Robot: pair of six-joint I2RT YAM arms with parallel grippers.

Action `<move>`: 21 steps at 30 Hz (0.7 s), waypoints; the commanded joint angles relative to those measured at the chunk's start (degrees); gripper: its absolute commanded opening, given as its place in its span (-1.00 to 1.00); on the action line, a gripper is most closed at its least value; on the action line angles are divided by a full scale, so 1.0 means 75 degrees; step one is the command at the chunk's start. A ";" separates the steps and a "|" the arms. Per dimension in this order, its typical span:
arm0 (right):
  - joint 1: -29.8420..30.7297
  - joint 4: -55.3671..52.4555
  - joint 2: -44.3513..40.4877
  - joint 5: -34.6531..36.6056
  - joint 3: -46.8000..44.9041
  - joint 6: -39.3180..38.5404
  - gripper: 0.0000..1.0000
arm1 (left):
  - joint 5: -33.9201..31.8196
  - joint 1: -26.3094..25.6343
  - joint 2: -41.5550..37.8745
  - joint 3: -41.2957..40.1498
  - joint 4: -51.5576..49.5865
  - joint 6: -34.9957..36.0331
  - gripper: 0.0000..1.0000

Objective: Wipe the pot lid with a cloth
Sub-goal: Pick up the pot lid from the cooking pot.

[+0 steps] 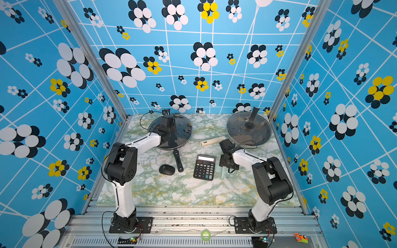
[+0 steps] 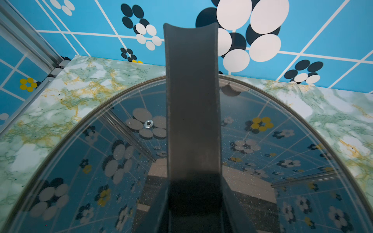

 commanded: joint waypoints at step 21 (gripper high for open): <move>-0.0011 0.0042 -0.3387 0.0326 0.1948 -0.0266 -1.00 | 0.1096 0.0375 -0.2027 0.1351 -0.1742 -0.0314 -1.00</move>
